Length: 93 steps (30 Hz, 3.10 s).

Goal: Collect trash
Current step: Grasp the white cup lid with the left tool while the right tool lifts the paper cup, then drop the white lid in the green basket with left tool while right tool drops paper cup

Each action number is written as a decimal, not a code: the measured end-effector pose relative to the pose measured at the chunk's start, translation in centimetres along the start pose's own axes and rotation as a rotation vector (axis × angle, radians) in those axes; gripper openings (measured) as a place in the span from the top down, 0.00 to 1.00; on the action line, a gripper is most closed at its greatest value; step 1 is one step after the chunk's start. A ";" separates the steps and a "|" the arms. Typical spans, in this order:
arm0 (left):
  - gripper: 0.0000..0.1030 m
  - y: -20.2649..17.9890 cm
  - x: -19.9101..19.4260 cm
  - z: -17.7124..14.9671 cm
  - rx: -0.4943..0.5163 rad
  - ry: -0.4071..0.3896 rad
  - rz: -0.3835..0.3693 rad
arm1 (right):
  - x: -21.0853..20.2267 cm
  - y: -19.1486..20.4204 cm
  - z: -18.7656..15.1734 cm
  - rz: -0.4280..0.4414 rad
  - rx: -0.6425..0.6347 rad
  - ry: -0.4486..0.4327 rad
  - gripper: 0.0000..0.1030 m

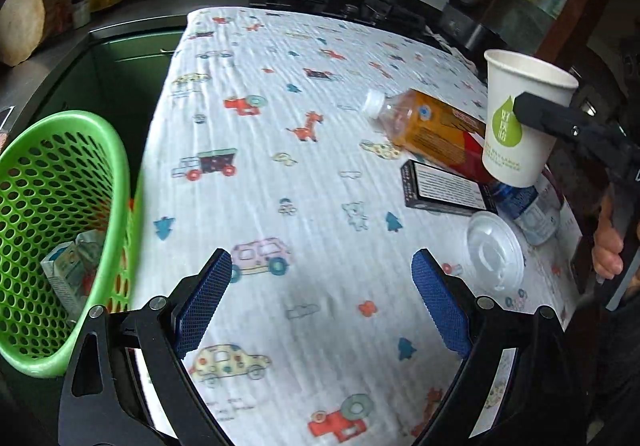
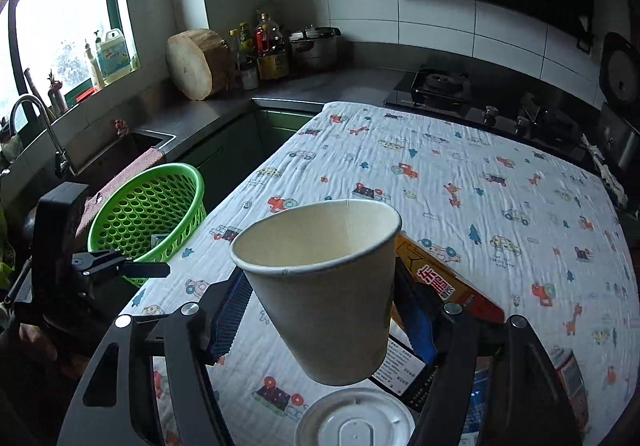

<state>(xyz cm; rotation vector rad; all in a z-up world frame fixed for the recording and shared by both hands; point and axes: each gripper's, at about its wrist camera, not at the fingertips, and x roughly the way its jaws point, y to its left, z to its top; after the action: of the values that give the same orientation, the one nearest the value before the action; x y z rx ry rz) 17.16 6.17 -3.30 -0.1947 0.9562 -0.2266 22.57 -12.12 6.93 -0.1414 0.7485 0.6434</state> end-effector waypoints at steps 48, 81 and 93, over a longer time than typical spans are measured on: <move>0.10 -16.5 8.5 -1.6 0.453 0.152 -0.128 | -9.4 -8.4 -5.8 -0.077 0.103 -0.101 0.36; 0.10 18.3 -6.9 -0.1 -0.130 -0.032 0.375 | 2.3 10.4 3.9 0.203 -0.089 -0.051 0.36; 0.08 22.0 -5.2 -1.8 -0.192 0.018 0.334 | 9.1 16.9 6.6 0.300 -0.123 0.016 0.36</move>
<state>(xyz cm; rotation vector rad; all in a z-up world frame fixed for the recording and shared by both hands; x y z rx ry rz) 15.08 28.57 -6.02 -0.2053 1.0128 0.1715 21.52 8.16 7.36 -0.1488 0.7517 0.9753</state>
